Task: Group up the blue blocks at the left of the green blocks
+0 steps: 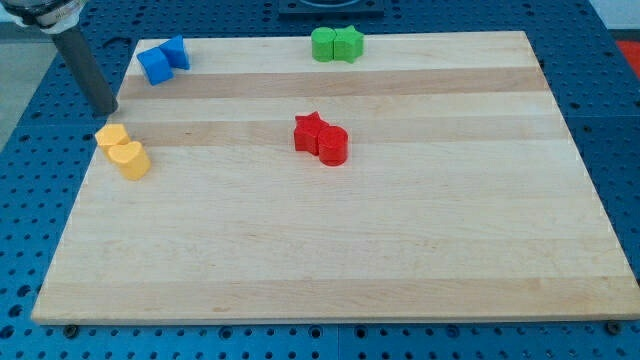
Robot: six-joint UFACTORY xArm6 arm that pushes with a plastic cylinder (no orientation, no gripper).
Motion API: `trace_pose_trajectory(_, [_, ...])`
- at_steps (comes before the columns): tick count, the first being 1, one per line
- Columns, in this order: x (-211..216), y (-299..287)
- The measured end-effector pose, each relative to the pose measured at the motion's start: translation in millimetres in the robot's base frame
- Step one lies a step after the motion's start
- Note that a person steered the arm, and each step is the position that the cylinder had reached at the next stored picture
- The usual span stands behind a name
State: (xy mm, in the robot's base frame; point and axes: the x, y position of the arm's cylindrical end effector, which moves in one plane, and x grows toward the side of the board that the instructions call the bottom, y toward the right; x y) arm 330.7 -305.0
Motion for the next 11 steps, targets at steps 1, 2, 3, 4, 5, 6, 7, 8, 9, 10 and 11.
trace_pose_trajectory(1, [-49.7, 0.7])
trace_pose_trajectory(2, [-72.3, 0.7])
trace_pose_trajectory(3, [-82.6, 8.2])
trace_pose_trajectory(4, [-94.2, 43.9])
trace_pose_trajectory(5, [-94.5, 75.7])
trace_pose_trajectory(6, [-94.5, 78.5])
trace_pose_trajectory(7, [-97.3, 59.2])
trace_pose_trajectory(8, [-129.2, 46.2])
trace_pose_trajectory(9, [-137.7, 69.7])
trace_pose_trajectory(10, [-118.2, 112.5])
trace_pose_trajectory(11, [-113.4, 130.3])
